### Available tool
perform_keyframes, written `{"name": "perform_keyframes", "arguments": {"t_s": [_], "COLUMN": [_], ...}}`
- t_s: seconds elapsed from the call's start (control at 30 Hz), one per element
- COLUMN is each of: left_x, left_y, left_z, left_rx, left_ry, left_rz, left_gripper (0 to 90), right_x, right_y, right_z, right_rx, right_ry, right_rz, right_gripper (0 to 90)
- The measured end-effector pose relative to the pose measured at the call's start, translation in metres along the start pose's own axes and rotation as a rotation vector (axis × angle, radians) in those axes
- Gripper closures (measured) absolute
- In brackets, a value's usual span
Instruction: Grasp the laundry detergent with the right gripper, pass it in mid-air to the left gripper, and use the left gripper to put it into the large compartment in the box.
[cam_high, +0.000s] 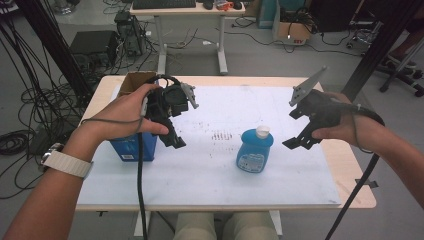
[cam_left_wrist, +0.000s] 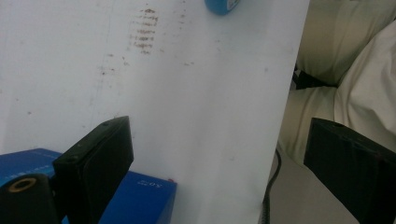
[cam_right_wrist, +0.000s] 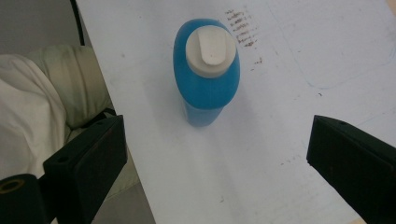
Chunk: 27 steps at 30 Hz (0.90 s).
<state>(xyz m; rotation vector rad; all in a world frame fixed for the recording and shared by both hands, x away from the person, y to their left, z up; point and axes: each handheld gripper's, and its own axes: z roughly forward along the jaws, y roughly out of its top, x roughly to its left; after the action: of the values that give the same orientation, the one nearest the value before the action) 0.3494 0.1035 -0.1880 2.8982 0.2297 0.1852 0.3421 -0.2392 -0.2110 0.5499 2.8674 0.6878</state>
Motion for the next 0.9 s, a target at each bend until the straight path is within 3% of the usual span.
{"name": "perform_keyframes", "arguments": {"t_s": [0.1, 0.17, 0.2, 0.27, 0.3, 0.4, 0.43, 0.9], "left_x": [0.0, 0.001, 0.001, 0.001, 0.001, 0.001, 0.001, 0.003], "left_y": [0.0, -0.001, -0.001, -0.002, -0.002, -0.003, -0.004, -0.005], "left_z": [0.001, 0.001, 0.002, 0.001, 0.002, 0.002, 0.003, 0.005], "left_rx": [0.0, 0.0, -0.002, 0.0, -0.003, -0.002, -0.002, -0.01], "left_ry": [-0.001, -0.002, -0.002, -0.002, -0.001, 0.001, 0.0, 0.001], "left_rz": [0.002, 0.001, -0.001, -0.002, 0.0, -0.002, -0.002, -0.008], "left_gripper": [8.5, 8.5, 8.5, 8.5, 8.5, 8.5, 8.5, 8.6], "right_x": [-0.001, 0.001, -0.002, -0.002, -0.004, -0.003, -0.005, -0.008], "right_y": [-0.004, -0.005, -0.008, -0.009, -0.012, -0.014, -0.016, -0.03], "right_z": [0.005, 0.008, 0.009, 0.01, 0.013, 0.017, 0.019, 0.037], "right_rx": [-0.012, -0.033, -0.033, -0.047, -0.064, -0.086, -0.086, -0.16], "right_ry": [0.004, 0.011, 0.005, 0.009, 0.003, 0.004, 0.0, 0.01], "right_rz": [-0.005, 0.039, 0.011, 0.02, -0.001, 0.024, 0.005, 0.01], "right_gripper": [5.0, 5.0, 5.0, 5.0, 5.0, 5.1, 5.1, 5.4]}}
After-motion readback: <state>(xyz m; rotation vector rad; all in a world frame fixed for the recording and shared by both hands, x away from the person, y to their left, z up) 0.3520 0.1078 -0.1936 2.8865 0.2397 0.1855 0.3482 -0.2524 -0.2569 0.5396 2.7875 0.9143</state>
